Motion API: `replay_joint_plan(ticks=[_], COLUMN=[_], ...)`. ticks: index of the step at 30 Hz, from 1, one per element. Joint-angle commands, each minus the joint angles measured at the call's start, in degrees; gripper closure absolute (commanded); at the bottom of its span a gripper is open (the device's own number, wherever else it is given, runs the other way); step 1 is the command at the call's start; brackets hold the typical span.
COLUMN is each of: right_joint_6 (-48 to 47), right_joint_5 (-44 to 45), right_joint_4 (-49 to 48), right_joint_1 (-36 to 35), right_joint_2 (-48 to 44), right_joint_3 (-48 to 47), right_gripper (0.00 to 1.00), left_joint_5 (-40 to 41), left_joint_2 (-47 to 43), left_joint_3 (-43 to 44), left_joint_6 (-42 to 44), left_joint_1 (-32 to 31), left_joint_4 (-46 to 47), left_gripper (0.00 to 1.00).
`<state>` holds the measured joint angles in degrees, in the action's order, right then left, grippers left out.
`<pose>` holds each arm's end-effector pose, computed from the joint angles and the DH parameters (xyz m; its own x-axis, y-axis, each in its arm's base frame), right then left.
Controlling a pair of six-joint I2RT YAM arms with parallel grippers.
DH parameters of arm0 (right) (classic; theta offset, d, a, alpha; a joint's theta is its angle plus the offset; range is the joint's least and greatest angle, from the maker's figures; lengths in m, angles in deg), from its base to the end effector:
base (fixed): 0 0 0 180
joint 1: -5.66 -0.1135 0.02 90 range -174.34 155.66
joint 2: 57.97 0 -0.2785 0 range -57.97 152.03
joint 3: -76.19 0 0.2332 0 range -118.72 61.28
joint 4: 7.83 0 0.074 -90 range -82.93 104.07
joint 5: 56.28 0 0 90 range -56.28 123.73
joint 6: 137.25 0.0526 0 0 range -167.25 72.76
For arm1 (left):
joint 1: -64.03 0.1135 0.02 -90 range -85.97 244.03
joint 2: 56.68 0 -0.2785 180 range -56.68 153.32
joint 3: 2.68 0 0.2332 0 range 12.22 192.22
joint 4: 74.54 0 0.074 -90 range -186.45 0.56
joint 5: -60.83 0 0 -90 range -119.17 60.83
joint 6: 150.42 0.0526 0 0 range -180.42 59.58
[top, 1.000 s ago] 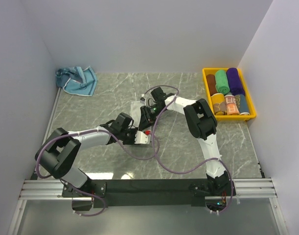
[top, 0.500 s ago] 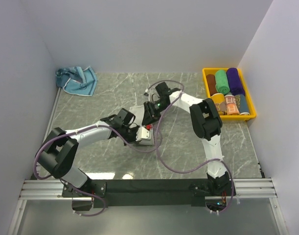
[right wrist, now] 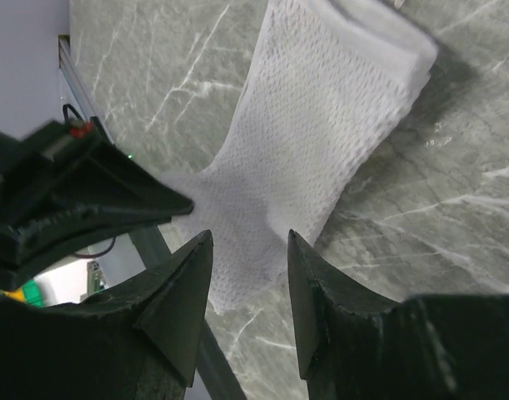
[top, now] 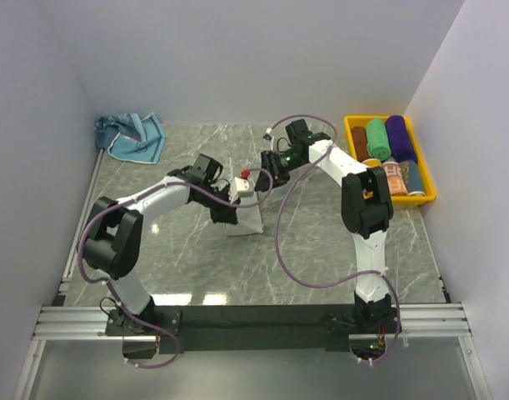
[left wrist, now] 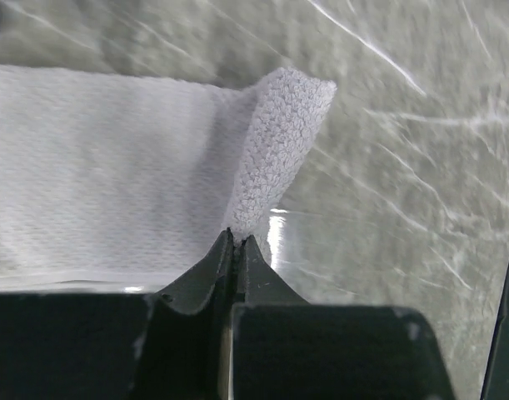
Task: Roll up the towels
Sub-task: Roll the towel
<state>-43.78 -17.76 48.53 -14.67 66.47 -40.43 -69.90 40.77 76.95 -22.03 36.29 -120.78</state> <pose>0.4124 0.1967 0.2154 -0.8750 -0.2840 -0.3921 -0.4838 0.4837 0.7294 0.2743 -0.1830 0.2159 -0.2479 0.6621 -0.7072 0.9687 0.1616 -0.1883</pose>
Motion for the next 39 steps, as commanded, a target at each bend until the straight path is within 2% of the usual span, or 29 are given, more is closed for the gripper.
replay_joint_plan(ticks=[1, 8, 14, 16, 23, 28, 34, 37, 38, 39], right_joint_6=[-0.83, -0.83, -2.06, -2.06, 0.05, 3.99, 6.99, 8.22, 8.49, 8.58], right_joint_5=[-0.46, -1.16, -2.39, -3.36, -3.97, -4.42, 5.86, 8.59, 8.77, 9.12], right_joint_4=[2.14, -0.23, -1.46, -2.6, -7.35, -11.91, -11.05, -10.52, -10.25, -9.29], right_joint_1=[-0.23, 0.82, 1.26, 1.18, -0.84, -2.42, -2.78, -3.04, -3.04, -3.13], right_joint_2=[-0.7, -4.2, -6.49, -6.76, -6.41, -6.84, -3.07, -2.01, -1.49, -0.09], right_joint_3=[-3.66, 1.68, 7.49, 9.33, 13.47, 15.92, 13.47, 12.68, 12.33, 11.2], right_gripper=[0.52, 0.52, 0.44, 0.38, 0.36, 0.38, 0.46, 0.54, 0.58, 0.66], left_joint_5=[-4.09, -3.65, -4.54, -4.27, -4.97, -4.88, -4.97, -5.06, -4.8, -4.71], left_joint_2=[2.91, 10.82, 16.45, 17.86, 21.64, 22.26, 22.17, 21.73, 21.38, 20.16], left_joint_3=[5.49, 11.64, 13.58, 14.02, 18.59, 19.03, 19.03, 18.77, 18.51, 18.16], left_joint_6=[-2.35, -5.25, -8.33, -8.86, -10.27, -9.92, -9.3, -8.95, -8.95, -8.86], left_joint_1=[1.55, 4.37, 5.95, 6.3, 7.18, 7.36, 7.62, 7.97, 8.15, 8.5], left_joint_4=[-2.59, -1.81, -0.58, -0.57, -2.68, -3.73, -4.52, -5.23, -5.49, -5.32], left_gripper=[0.99, 0.97, 0.96, 0.95, 0.93, 0.93, 0.91, 0.88, 0.87, 0.85])
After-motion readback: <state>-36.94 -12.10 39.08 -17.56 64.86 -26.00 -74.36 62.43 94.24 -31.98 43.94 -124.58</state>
